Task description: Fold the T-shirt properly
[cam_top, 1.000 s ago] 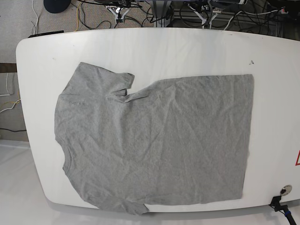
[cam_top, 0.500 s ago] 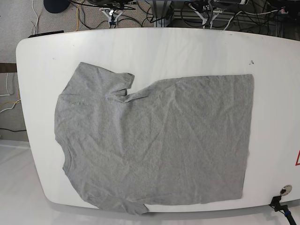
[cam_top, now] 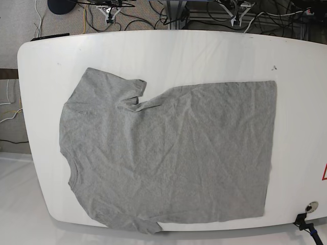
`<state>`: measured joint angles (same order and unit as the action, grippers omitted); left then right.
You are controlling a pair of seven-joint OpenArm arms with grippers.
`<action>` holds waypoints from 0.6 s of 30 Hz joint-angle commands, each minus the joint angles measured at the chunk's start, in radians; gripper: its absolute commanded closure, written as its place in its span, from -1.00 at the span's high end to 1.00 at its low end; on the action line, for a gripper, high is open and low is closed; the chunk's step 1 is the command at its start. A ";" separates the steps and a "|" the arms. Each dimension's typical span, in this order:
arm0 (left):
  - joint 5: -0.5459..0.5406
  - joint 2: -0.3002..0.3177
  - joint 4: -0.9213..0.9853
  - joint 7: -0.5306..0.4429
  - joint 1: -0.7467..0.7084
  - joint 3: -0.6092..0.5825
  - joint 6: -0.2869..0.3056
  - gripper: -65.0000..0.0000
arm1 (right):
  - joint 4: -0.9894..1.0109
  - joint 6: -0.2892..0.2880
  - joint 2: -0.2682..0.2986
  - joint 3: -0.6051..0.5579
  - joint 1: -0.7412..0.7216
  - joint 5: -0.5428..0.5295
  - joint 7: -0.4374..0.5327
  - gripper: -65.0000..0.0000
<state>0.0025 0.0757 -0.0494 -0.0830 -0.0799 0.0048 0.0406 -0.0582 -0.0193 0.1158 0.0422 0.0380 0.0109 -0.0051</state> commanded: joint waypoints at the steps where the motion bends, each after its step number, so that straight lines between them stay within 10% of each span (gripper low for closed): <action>1: 0.001 0.008 -0.027 0.011 -0.034 0.002 -0.006 -1.00 | -0.025 -0.042 0.017 0.002 0.022 -0.059 -0.001 -1.00; 18: -0.013 0.035 -0.092 0.004 -0.181 -0.004 0.022 -1.00 | -0.190 -0.093 0.037 -0.003 0.195 -0.074 0.053 -1.00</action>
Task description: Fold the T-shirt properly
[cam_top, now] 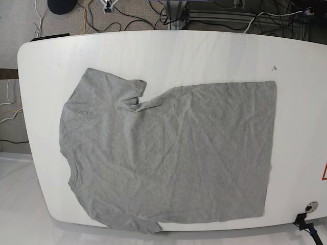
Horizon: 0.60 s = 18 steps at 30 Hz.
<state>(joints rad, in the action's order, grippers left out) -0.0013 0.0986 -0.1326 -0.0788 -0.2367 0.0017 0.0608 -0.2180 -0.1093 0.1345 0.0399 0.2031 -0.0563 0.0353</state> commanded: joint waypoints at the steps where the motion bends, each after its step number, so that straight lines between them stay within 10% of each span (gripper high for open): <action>1: -0.010 0.016 -0.022 -0.002 -0.043 0.000 0.003 -1.00 | -0.039 -0.001 0.024 0.000 0.051 -0.006 0.025 -1.00; 18: -0.083 0.080 -0.687 -0.019 -0.486 -0.047 0.027 -1.00 | -0.360 -0.014 0.143 -0.013 0.495 -0.046 0.169 -1.00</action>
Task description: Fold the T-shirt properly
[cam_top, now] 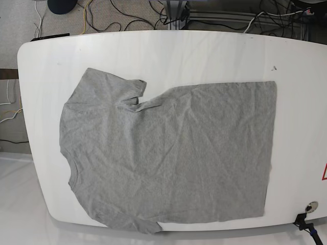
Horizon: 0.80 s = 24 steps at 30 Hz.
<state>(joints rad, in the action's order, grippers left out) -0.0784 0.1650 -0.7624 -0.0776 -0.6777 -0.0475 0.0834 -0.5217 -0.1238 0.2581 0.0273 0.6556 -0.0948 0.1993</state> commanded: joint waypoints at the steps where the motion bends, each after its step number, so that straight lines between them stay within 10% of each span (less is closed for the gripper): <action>1: -0.011 0.016 -0.107 -0.020 -0.074 -0.001 0.005 -1.00 | -0.094 0.001 0.025 -0.001 0.068 -0.009 0.003 -1.00; 24: -0.134 0.077 -1.153 0.068 -0.485 0.156 0.041 -1.00 | -1.227 0.034 0.055 0.108 0.605 -0.076 -0.110 -1.00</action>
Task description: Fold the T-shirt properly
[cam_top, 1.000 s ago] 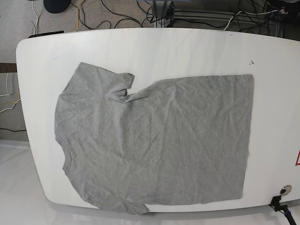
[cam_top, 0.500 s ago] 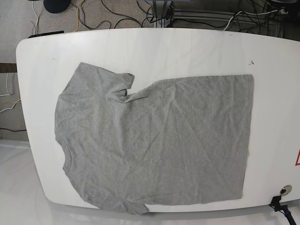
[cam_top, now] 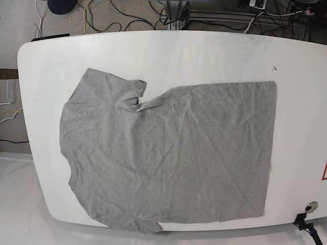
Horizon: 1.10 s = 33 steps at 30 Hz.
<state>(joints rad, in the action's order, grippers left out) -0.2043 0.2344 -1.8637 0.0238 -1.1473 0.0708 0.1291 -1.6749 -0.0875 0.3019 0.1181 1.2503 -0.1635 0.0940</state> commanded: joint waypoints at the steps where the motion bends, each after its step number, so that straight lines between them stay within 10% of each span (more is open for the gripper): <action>1: -0.011 0.005 -0.079 -0.024 -0.014 0.063 0.000 -1.00 | -0.103 -0.003 0.012 0.020 0.013 -0.014 -0.033 -1.00; 11: -0.002 -0.023 -0.301 0.125 0.111 0.324 0.026 -1.00 | -0.392 0.007 0.021 0.050 -0.045 -0.028 -0.281 -1.00; 29: 0.041 -0.040 -0.345 0.197 0.409 0.348 0.034 -1.00 | -0.519 0.008 0.013 0.066 -0.234 -0.015 -0.303 -1.00; 33: 0.053 -0.036 -0.346 0.270 0.483 0.345 0.033 -0.62 | -0.537 0.009 0.010 0.075 -0.283 -0.010 -0.314 -1.00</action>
<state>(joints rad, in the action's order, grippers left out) -0.1505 0.1898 -2.1864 0.3042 -0.6643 0.4103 0.1661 -2.1834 -0.0834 0.3073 0.1825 0.9771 -0.1806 -0.2413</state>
